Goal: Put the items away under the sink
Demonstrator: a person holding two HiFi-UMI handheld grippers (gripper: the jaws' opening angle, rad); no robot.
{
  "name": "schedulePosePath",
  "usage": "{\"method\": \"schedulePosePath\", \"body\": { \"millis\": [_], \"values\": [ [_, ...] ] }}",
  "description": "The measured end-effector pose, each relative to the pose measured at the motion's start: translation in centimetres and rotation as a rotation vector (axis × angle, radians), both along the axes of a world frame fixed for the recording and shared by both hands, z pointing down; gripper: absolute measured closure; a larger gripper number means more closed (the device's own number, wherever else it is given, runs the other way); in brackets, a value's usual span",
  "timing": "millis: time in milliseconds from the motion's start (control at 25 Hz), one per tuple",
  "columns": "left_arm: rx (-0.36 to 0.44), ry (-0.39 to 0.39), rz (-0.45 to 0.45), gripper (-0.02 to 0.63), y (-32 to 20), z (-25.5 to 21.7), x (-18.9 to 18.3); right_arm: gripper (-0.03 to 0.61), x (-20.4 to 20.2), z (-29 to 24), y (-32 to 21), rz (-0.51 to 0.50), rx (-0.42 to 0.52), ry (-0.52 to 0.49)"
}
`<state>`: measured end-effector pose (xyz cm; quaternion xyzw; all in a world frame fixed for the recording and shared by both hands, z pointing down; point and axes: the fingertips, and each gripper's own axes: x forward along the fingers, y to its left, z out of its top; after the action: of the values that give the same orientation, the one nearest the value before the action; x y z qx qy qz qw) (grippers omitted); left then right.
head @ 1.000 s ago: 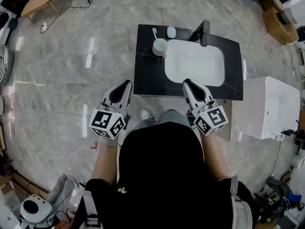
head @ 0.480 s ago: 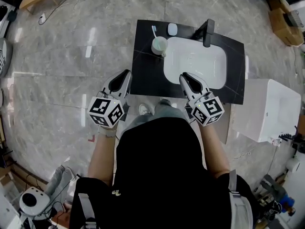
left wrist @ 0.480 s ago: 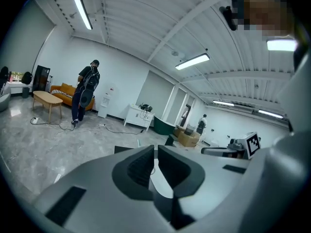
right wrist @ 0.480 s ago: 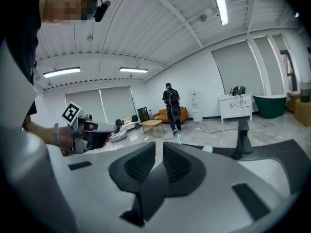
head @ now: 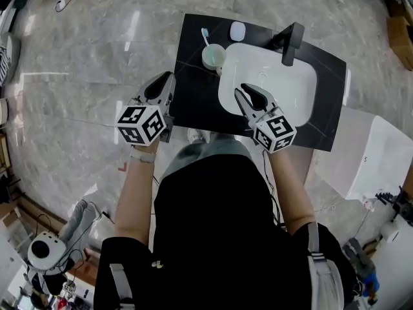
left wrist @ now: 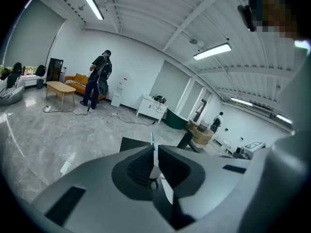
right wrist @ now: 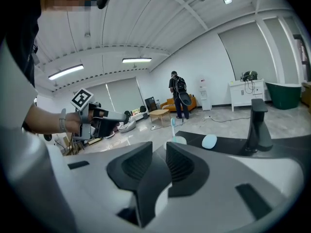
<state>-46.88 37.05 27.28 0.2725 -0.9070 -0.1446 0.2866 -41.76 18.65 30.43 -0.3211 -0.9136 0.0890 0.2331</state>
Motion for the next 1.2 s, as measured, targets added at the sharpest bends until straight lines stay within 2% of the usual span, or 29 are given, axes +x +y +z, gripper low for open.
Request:
{"method": "schedulePosePath", "body": {
  "millis": [160,600,800,1000,1200],
  "values": [
    [-0.002,0.017,0.006,0.588,-1.6,1.7,-2.4,0.482,-1.8,2.8,-0.3,-0.031,-0.02,0.037],
    [-0.059,0.103,0.045,0.563,-4.6,7.3,-7.8,0.462,-4.5,9.7,3.0,-0.21,0.007,0.066],
    [-0.094,0.141,0.117,0.488,-6.5,9.5,-9.1,0.446,-5.2,11.6,4.8,-0.249,0.002,0.085],
    [-0.082,0.179,0.153,0.46,-8.4,11.0,-10.5,0.433,-5.3,12.9,6.0,-0.271,0.0,0.1],
    [-0.073,0.195,0.157,0.46,-9.9,12.4,-11.9,0.43,-5.4,13.7,6.5,-0.274,0.002,0.095]
  ]
}}
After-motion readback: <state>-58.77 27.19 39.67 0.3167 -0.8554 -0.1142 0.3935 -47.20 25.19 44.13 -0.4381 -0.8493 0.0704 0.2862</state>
